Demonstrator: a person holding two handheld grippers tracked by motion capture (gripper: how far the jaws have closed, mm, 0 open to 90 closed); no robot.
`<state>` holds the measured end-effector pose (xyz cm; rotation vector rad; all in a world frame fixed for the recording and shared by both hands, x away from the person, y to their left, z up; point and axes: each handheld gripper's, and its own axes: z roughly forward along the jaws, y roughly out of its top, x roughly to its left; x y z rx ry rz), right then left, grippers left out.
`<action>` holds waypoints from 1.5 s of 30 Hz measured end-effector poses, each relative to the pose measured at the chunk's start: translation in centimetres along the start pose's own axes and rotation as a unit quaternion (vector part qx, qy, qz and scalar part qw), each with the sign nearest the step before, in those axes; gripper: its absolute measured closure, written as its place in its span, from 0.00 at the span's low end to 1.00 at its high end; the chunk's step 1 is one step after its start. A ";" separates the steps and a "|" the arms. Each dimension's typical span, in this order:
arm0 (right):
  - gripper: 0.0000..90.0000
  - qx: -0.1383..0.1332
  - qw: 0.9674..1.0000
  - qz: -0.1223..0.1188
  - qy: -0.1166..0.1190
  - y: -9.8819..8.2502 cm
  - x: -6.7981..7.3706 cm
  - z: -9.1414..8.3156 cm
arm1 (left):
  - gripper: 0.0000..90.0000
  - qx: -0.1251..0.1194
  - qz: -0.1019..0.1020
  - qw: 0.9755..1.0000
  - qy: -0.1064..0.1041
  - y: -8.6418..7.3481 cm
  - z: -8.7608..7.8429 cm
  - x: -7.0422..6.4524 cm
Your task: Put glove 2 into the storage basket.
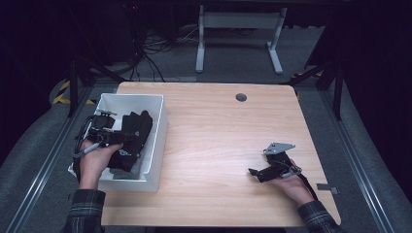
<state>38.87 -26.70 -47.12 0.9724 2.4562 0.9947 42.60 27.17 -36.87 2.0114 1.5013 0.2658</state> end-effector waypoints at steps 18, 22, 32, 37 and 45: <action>0.01 0.000 1.000 0.000 -0.001 0.0 0.0 0.0 | 0.24 -0.071 0.094 0.992 -0.046 3.2 -3.1 -7.2; 0.01 0.000 1.000 0.000 -0.001 0.0 0.0 0.0 | 0.24 -0.078 0.112 0.988 -0.071 3.6 -2.9 -9.7; 0.01 -0.001 1.000 0.001 0.000 -0.1 0.1 0.0 | 0.23 -0.081 0.153 0.978 -0.115 3.2 -0.9 -15.5; 0.01 -0.001 1.000 0.000 0.001 -0.1 0.1 -0.1 | 0.23 -0.076 0.162 0.975 -0.128 2.5 0.9 -17.9; 0.01 0.000 1.000 0.000 0.002 -0.1 0.1 -0.1 | 0.23 -0.055 0.197 0.970 -0.131 0.8 4.1 -20.9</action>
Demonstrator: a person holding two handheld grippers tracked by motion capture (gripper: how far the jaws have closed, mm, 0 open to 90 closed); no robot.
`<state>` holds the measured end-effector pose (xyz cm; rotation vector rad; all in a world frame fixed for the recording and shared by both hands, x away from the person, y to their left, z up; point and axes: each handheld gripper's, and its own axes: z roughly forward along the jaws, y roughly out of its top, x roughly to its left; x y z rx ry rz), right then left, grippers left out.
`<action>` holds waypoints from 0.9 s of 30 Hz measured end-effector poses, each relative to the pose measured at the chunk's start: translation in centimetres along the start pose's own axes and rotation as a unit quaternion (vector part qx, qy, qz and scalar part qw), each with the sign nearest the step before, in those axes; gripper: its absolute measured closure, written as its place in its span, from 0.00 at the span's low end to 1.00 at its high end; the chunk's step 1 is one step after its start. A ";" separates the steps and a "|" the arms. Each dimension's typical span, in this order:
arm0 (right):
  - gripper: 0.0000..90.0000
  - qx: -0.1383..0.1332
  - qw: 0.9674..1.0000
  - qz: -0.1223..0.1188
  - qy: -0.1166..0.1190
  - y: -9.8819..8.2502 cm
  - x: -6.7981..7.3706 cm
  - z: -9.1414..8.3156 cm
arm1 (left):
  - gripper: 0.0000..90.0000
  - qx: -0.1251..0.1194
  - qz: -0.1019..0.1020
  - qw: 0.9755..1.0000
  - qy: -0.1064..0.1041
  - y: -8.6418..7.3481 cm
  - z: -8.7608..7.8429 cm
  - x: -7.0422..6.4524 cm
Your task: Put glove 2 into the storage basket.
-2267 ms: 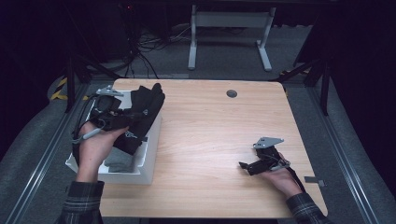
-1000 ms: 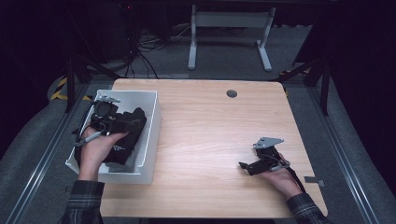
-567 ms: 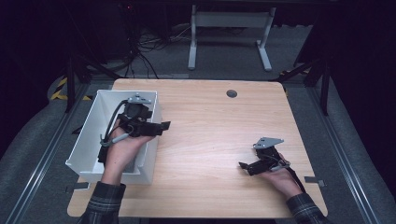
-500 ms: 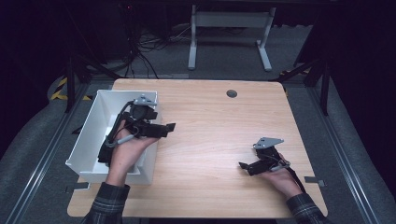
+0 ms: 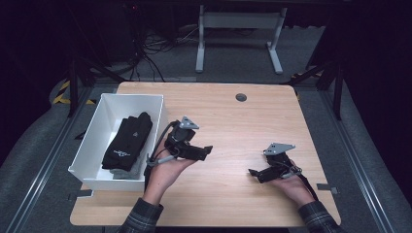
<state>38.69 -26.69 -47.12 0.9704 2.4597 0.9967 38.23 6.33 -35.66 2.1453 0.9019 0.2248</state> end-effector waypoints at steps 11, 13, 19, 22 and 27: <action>0.01 0.000 1.000 -0.001 -0.001 0.0 0.0 0.0 | 0.19 0.048 0.043 0.998 -0.022 -3.2 5.2 -1.8; 0.01 0.000 1.000 -0.001 -0.001 0.0 0.0 0.0 | 0.17 0.058 0.049 0.997 -0.024 -4.0 6.1 -2.0; 0.01 0.000 1.000 -0.001 -0.001 0.0 0.0 0.0 | 0.16 0.076 0.068 0.995 -0.022 -5.5 8.1 -2.2; 0.01 0.000 1.000 -0.001 -0.001 0.0 0.0 0.0 | 0.16 0.078 0.064 0.995 -0.020 -6.0 8.6 -2.2; 0.01 0.000 1.000 -0.001 0.000 0.0 0.0 0.0 | 0.16 0.089 0.073 0.993 -0.013 -6.2 8.9 -2.2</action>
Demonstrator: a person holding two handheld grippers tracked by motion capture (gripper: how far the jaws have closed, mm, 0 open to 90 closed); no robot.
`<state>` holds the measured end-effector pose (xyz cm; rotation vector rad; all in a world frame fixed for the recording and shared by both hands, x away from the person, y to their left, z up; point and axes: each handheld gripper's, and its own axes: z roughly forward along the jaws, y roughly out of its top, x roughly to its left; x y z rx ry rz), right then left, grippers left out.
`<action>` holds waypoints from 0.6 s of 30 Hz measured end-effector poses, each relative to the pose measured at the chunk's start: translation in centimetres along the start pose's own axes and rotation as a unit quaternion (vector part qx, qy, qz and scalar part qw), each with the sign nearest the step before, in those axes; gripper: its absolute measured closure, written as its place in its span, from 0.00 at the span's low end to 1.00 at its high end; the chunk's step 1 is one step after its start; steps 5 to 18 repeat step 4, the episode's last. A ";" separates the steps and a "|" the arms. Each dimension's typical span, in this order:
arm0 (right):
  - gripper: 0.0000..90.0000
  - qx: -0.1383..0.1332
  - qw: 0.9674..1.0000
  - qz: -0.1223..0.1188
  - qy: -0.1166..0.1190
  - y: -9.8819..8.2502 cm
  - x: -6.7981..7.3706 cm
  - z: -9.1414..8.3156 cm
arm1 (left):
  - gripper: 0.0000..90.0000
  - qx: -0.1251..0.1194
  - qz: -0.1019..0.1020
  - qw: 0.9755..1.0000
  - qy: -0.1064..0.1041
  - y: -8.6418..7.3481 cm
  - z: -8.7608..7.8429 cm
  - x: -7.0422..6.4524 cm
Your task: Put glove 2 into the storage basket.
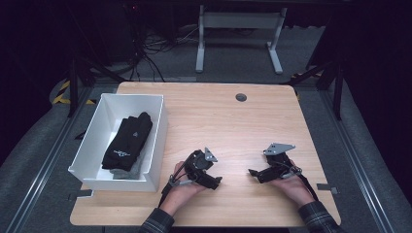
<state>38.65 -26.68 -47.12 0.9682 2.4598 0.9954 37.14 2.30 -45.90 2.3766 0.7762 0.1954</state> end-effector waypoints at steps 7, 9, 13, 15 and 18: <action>0.01 0.000 1.000 0.000 0.002 0.0 0.0 0.0 | 0.16 0.000 -0.002 1.000 0.001 -0.1 0.2 0.0; 0.01 0.000 1.000 0.000 0.002 0.0 0.0 0.0 | 0.16 0.000 -0.002 1.000 0.001 -0.1 0.2 0.0; 0.01 0.000 1.000 0.000 0.002 0.0 0.0 0.0 | 0.16 0.000 -0.002 1.000 0.001 -0.1 0.2 0.0; 0.01 0.000 1.000 0.000 0.002 0.0 0.0 0.0 | 0.16 0.000 -0.002 1.000 0.001 -0.1 0.2 0.0; 0.01 0.000 1.000 0.000 0.002 0.0 0.0 0.0 | 0.16 0.000 -0.002 1.000 0.001 -0.1 0.2 0.0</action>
